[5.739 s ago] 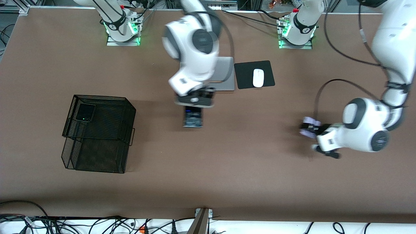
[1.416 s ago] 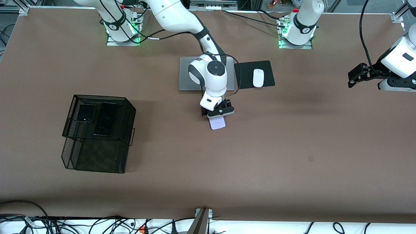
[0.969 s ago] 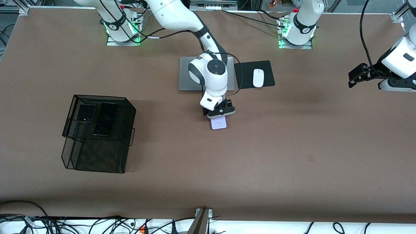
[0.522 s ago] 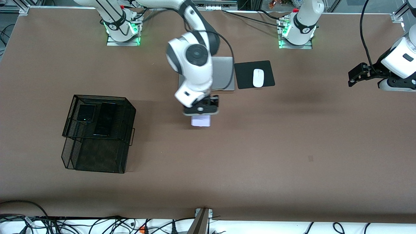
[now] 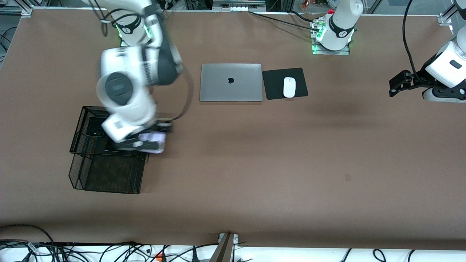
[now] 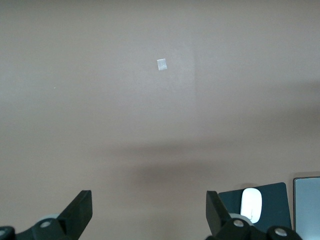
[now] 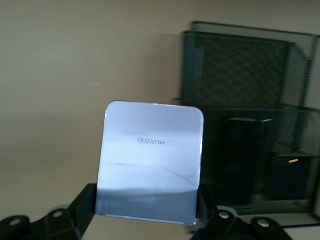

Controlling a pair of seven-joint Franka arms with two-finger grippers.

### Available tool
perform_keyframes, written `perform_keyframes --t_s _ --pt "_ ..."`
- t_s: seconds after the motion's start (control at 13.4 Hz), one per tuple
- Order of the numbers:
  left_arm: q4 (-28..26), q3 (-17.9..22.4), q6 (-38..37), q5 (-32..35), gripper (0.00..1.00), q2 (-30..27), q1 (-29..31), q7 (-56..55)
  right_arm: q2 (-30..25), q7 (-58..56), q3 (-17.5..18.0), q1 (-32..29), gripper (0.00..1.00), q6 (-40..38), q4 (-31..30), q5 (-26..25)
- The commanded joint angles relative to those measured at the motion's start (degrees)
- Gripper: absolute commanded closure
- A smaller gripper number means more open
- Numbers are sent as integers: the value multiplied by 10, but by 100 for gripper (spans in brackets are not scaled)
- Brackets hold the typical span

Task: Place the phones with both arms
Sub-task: 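Carry the white phone over the mesh basket with the right gripper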

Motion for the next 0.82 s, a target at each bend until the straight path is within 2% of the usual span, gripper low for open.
perform_keyframes --t_s 0.0,0.3,0.52,0.75 --pt "9 1 -9 7 0 3 -4 7 -6 -104 0 -67 95 -3 -1 18" --pt "9 1 -9 7 0 3 -4 7 26 -257 7 -155 95 15 -1 79" --pt "8 1 -9 6 0 3 -4 7 64 -330 8 -184 95 20 -1 105" --pt "8 1 -9 6 0 3 -4 7 89 -420 25 -213 96 55 -1 126"
